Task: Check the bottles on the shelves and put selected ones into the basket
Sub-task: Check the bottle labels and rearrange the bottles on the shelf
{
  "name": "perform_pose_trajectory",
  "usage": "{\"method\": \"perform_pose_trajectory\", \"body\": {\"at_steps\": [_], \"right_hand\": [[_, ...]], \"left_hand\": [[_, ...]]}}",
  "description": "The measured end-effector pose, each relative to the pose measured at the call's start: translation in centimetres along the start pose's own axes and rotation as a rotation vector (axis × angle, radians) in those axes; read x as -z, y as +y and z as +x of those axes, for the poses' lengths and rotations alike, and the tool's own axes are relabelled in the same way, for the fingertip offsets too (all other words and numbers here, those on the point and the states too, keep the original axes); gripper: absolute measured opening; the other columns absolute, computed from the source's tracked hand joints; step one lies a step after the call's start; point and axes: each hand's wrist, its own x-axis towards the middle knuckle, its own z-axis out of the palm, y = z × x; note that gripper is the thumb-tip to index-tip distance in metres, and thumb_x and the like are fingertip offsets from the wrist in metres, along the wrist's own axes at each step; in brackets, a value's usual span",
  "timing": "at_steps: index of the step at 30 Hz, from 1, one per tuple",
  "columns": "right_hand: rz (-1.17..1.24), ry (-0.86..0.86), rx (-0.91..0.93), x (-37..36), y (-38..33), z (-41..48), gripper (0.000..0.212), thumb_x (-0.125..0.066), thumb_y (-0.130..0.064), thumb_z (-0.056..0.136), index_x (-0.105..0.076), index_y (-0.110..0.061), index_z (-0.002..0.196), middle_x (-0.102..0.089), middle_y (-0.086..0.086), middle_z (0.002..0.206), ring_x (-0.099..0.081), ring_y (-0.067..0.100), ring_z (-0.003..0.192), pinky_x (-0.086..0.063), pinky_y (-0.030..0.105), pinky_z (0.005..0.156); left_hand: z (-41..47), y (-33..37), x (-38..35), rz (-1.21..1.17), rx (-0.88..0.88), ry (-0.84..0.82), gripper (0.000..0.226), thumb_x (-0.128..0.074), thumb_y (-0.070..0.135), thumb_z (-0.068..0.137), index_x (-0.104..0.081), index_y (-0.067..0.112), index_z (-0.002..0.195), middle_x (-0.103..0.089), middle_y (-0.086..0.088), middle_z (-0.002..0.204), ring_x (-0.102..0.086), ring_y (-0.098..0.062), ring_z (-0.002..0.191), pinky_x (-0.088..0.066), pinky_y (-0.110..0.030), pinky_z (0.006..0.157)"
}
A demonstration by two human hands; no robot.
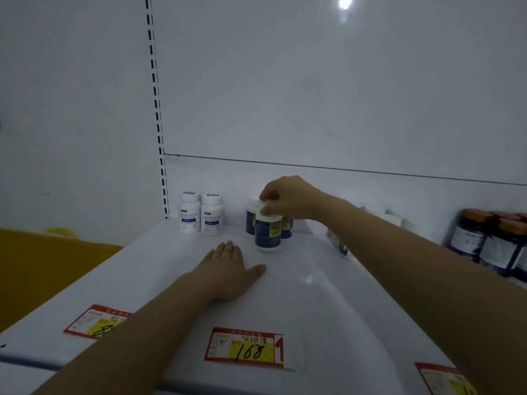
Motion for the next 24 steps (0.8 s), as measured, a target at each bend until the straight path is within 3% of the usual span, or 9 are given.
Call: {"method": "perform_pose_trajectory", "body": {"at_steps": [4, 6, 7, 9, 11, 13, 18, 22, 24], "right_hand": [[0.149, 0.028, -0.011, 3.7, -0.7, -1.5, 0.037, -0.068, -0.030, 0.085, -0.064, -0.018, 0.119, -0.063, -0.003, 0.119, -0.055, 0.010, 0.105, -0.042, 0.022, 0.087], [0.262, 0.037, -0.004, 5.8, -1.2, -2.4, 0.035, -0.071, -0.027, 0.083, -0.066, -0.018, 0.116, -0.064, -0.004, 0.116, -0.058, 0.009, 0.106, -0.043, 0.023, 0.091], [0.308, 0.043, 0.001, 6.7, -1.4, -2.9, 0.034, -0.072, -0.025, 0.083, -0.067, -0.019, 0.115, -0.065, -0.005, 0.114, -0.058, 0.009, 0.106, -0.044, 0.021, 0.090], [0.390, 0.042, 0.013, 8.2, -1.7, -3.9, 0.032, -0.072, -0.022, 0.083, -0.068, -0.018, 0.114, -0.066, -0.007, 0.111, -0.060, 0.005, 0.103, -0.045, 0.013, 0.083], [0.492, 0.032, 0.026, 9.3, -1.8, -4.8, 0.030, -0.071, -0.017, 0.084, -0.068, -0.016, 0.114, -0.067, -0.010, 0.108, -0.061, -0.001, 0.099, -0.047, 0.004, 0.072], [0.575, 0.037, 0.036, 9.8, -1.7, -5.4, 0.029, -0.069, -0.012, 0.085, -0.068, -0.014, 0.113, -0.068, -0.009, 0.108, -0.062, -0.001, 0.098, -0.047, 0.002, 0.071], [0.781, 0.018, 0.025, 9.6, -0.8, -6.2, 0.027, -0.065, -0.006, 0.086, -0.068, -0.007, 0.113, -0.071, 0.003, 0.112, -0.066, 0.014, 0.106, -0.051, 0.020, 0.093], [0.826, 0.002, 0.020, 9.2, -0.2, -6.7, 0.025, -0.064, -0.005, 0.086, -0.068, -0.006, 0.111, -0.071, 0.005, 0.112, -0.065, 0.017, 0.108, -0.051, 0.025, 0.095], [0.830, 0.000, 0.019, 9.2, 0.0, -6.9, 0.025, -0.064, -0.005, 0.086, -0.068, -0.006, 0.111, -0.071, 0.005, 0.112, -0.065, 0.017, 0.108, -0.051, 0.025, 0.096]], "left_hand": [[-1.2, 1.1, 2.6, -0.395, -0.079, 0.060, 0.075, -0.056, 0.052, 0.087, -0.028, 0.013, 0.145, -0.036, -0.003, 0.148, -0.039, -0.018, 0.131, -0.035, -0.025, 0.101], [-1.6, 1.6, 4.1, -0.604, -0.173, 0.099, 0.053, -0.064, 0.042, 0.085, -0.047, 0.023, 0.132, -0.053, 0.006, 0.125, -0.053, -0.008, 0.106, -0.041, -0.012, 0.080], [-1.8, 1.8, 4.8, -0.708, -0.217, 0.114, 0.043, -0.066, 0.040, 0.083, -0.055, 0.026, 0.122, -0.059, 0.008, 0.118, -0.055, -0.005, 0.099, -0.040, -0.012, 0.077], [-1.9, 1.9, 5.6, -0.895, -0.268, 0.139, 0.036, -0.072, 0.038, 0.078, -0.062, 0.024, 0.110, -0.067, 0.007, 0.108, -0.061, -0.010, 0.101, -0.043, -0.023, 0.089], [-2.0, 2.0, 6.1, -1.033, -0.315, 0.147, 0.043, -0.077, 0.033, 0.075, -0.065, 0.018, 0.113, -0.070, 0.000, 0.106, -0.064, -0.019, 0.104, -0.047, -0.035, 0.098], [-2.5, 2.4, 6.4, -1.096, -0.358, 0.144, 0.044, -0.077, 0.028, 0.074, -0.065, 0.017, 0.114, -0.071, -0.003, 0.108, -0.065, -0.021, 0.104, -0.049, -0.039, 0.098], [-3.3, 3.0, 6.6, -1.114, -0.390, 0.105, 0.062, -0.077, 0.037, 0.067, -0.060, 0.017, 0.124, -0.067, -0.004, 0.115, -0.064, -0.022, 0.106, -0.050, -0.038, 0.098], [-3.8, 3.3, 6.4, -1.124, -0.390, 0.080, 0.081, -0.078, 0.046, 0.052, -0.059, 0.016, 0.125, -0.067, -0.005, 0.115, -0.064, -0.023, 0.106, -0.050, -0.037, 0.097], [-3.8, 3.4, 6.3, -1.103, -0.392, 0.074, 0.076, -0.078, 0.044, 0.059, -0.057, 0.015, 0.126, -0.067, -0.006, 0.115, -0.065, -0.022, 0.105, -0.050, -0.037, 0.098]]}}
